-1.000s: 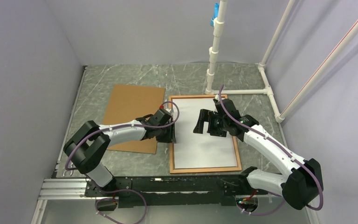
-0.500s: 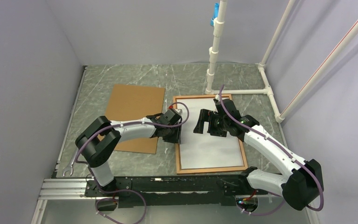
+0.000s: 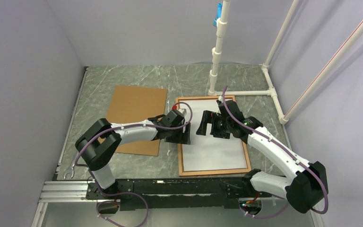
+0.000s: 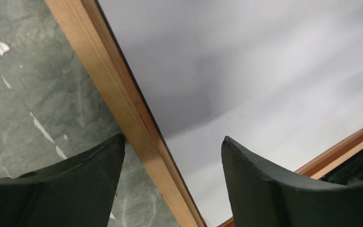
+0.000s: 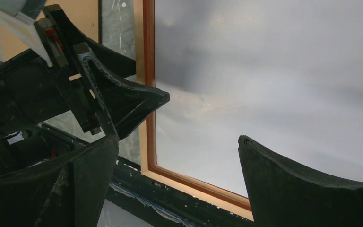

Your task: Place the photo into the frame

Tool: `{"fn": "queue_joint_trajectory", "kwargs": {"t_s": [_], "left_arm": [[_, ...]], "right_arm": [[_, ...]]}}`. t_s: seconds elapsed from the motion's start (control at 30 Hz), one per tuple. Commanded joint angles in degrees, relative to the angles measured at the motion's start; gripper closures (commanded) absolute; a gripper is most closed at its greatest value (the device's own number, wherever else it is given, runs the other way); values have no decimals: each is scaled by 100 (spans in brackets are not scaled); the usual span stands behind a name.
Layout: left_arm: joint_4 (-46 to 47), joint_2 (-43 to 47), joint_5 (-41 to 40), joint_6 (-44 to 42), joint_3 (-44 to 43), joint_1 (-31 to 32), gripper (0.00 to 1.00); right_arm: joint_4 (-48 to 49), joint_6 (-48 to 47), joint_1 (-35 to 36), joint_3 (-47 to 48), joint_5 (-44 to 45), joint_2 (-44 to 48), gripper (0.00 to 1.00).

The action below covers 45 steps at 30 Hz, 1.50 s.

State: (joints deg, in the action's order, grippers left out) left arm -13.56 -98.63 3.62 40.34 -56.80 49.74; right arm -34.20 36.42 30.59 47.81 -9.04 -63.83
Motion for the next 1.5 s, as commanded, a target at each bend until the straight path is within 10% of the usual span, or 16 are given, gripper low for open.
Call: {"fn": "queue_joint_trajectory", "kwargs": {"t_s": [0.0,0.37,0.9,1.2,1.47], "left_arm": [[488,591,31,44,357,-97,18],[1644,2819,999,308,2445,-1658,11],[-2265,7526,-1942,585,1160,-2038,0],[-2980,7597,-2114,476,415,-2044,1],[-3213,6975,-1946,277,255,-2042,1]], "right_arm": [[109,-24,29,-46,-26,20,0],[432,262,892,388,185,-698,0],[513,263,3730,2541,2289,-3566,0],[-1001,45,4513,4901,3602,-5697,0],[-1506,118,4517,5155,4016,-6365,0]]}}
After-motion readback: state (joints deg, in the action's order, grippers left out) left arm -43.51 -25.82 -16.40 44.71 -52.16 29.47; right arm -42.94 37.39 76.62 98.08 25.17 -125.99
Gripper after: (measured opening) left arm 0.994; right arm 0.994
